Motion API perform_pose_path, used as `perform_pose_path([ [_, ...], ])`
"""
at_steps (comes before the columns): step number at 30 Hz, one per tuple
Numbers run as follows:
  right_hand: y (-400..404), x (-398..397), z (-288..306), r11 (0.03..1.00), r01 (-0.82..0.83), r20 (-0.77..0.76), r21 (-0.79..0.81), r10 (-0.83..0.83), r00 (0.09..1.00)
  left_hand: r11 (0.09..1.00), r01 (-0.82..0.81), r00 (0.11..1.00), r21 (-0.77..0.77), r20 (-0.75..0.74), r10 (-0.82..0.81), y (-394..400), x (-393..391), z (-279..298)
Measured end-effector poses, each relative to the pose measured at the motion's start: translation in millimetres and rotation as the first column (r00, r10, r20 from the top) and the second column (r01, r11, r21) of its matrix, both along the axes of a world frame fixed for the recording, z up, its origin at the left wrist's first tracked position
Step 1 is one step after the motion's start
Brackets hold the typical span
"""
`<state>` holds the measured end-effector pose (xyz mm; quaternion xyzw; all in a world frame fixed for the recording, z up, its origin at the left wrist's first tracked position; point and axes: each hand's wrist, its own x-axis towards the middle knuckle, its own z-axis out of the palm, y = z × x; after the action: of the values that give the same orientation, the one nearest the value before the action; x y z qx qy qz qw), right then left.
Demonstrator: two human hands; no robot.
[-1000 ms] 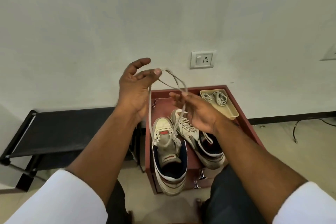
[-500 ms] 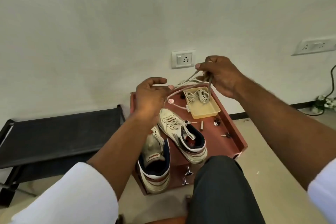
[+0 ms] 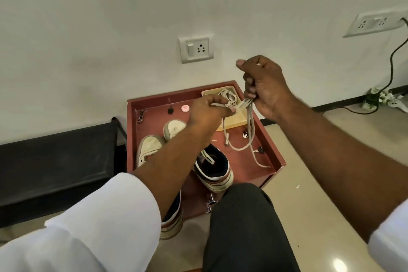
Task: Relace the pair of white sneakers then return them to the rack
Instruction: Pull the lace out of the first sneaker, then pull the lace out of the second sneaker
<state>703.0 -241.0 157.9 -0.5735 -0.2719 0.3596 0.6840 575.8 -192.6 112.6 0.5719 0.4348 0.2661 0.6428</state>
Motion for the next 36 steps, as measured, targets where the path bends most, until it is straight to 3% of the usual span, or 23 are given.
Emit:
perform_pose_path([
  [5, 2.7, 14.3, -67.8, 0.984, 0.115, -0.012, -0.137, -0.117, 0.993, 0.979, 0.131, 0.967, 0.156, -0.239, -0.091, 15.4, 19.7, -57.6],
  [9, 3.4, 19.1, -114.6, 0.956, 0.177, 0.041, -0.235, -0.172, 0.984, 0.875, 0.370, 0.852, 0.313, -0.489, -0.185, 25.3, 25.9, -76.8],
  [11, -2.0, 19.3, -139.5, 0.937, 0.131, 0.228, -0.324, -0.057, 0.972, 0.815, 0.398, 0.814, 0.421, -0.571, -0.103, 29.6, 15.2, -78.1],
  [13, -9.2, 14.2, -157.5, 0.890, 0.105, 0.543, -0.444, 0.173, 0.822, 0.796, 0.372, 0.844, 0.477, -0.530, -0.077, 31.8, -6.4, -78.3],
  [14, -11.6, 8.8, -160.8, 0.888, 0.101, 0.621, -0.449, 0.229, 0.750, 0.797, 0.359, 0.854, 0.485, -0.515, -0.071, 29.8, -21.8, -76.9],
  [15, -11.7, 2.5, -163.3, 0.904, 0.067, 0.623, -0.421, 0.235, 0.746, 0.797, 0.354, 0.846, 0.490, -0.531, -0.049, 26.6, -38.4, -76.7],
  [18, -6.7, -32.3, -150.9, 0.902, -0.100, 0.492, -0.419, 0.318, 0.810, 0.758, 0.447, 0.692, 0.476, -0.721, 0.045, 4.9, -92.8, -76.0],
  [20, -2.8, -55.2, -145.5, 0.840, -0.194, 0.446, -0.507, 0.448, 0.775, 0.757, 0.554, 0.524, 0.347, -0.852, 0.007, -14.0, -123.2, -79.8],
  [22, -0.6, -73.3, -142.2, 0.817, -0.233, 0.352, -0.527, 0.459, 0.815, 0.744, 0.617, 0.392, 0.255, -0.920, -0.009, -30.8, -141.6, -87.1],
  [23, -0.1, -78.9, -141.2, 0.822, -0.215, 0.311, -0.528, 0.423, 0.851, 0.733, 0.629, 0.375, 0.260, -0.927, 0.008, -34.7, -145.8, -93.5],
  [26, -0.2, -92.6, -139.4, 0.843, -0.114, 0.314, -0.525, 0.316, 0.895, 0.728, 0.577, 0.451, 0.371, -0.887, 0.094, -34.7, -151.1, -100.6],
  [31, -5.7, -106.0, -148.5, 0.882, 0.014, 0.231, -0.472, 0.108, 0.967, 0.702, 0.570, 0.479, 0.427, -0.867, 0.138, -7.9, -146.7, -98.4],
  [36, -1.7, -98.4, -158.8, 0.879, -0.011, 0.023, -0.476, 0.025, 0.999, 0.668, 0.624, 0.451, 0.407, -0.885, 0.118, 25.2, -147.3, -90.6],
])
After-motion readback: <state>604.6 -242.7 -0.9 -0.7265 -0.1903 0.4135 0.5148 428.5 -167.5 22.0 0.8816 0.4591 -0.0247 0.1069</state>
